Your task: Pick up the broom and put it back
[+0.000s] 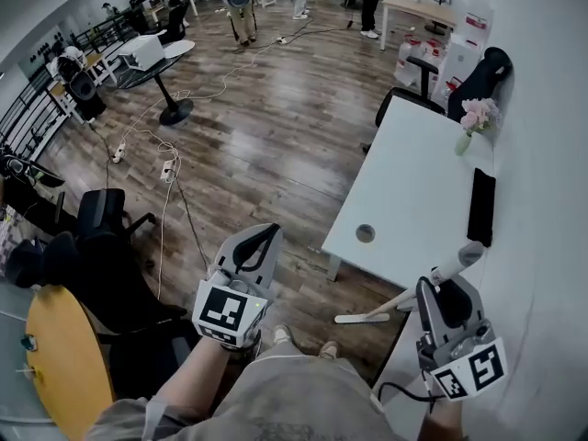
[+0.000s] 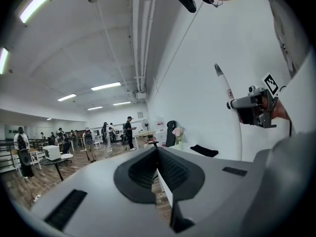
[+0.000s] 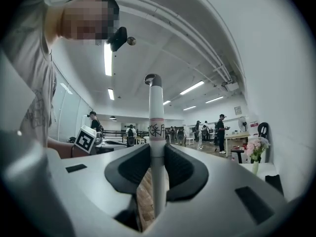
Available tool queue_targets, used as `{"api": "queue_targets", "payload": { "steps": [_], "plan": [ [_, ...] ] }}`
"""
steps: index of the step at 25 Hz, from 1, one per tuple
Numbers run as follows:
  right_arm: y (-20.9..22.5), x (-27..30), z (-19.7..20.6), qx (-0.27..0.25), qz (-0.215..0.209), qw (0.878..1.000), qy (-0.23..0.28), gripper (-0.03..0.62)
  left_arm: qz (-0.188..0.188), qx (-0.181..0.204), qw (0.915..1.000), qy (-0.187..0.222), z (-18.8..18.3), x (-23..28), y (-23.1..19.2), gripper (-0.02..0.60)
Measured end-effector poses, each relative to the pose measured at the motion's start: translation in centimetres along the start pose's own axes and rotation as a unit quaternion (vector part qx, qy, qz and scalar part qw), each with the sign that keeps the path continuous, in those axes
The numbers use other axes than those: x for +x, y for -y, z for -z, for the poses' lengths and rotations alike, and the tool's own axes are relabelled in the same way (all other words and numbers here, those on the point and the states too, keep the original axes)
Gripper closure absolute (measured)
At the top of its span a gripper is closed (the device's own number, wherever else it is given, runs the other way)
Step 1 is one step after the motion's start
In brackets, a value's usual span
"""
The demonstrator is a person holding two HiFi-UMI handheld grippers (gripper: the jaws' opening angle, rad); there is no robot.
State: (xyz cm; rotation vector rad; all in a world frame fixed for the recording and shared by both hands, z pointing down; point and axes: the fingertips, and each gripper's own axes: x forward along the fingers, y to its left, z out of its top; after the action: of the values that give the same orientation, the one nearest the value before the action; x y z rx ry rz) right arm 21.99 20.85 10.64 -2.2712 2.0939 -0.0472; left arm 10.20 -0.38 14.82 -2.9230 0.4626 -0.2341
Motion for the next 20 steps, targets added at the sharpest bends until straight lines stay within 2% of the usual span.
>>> {"api": "queue_targets", "payload": {
  "steps": [6, 13, 20],
  "plan": [
    [-3.2, 4.8, 0.9, -0.002, -0.074, 0.997, -0.027, 0.487, -0.057, -0.013, 0.9980, -0.025, 2.4, -3.7, -5.1, 0.565],
    [-6.5, 11.3, 1.0, 0.006, -0.135, 0.991, -0.023, 0.487, -0.109, -0.029, 0.9923, -0.051, 5.2, -8.1, -10.9, 0.565],
    [-12.5, 17.9, 1.6, -0.003, -0.185, 0.982, -0.029, 0.487, -0.149, -0.039, 0.9873, -0.040, 6.5, -12.7, -16.6, 0.565]
  ]
}}
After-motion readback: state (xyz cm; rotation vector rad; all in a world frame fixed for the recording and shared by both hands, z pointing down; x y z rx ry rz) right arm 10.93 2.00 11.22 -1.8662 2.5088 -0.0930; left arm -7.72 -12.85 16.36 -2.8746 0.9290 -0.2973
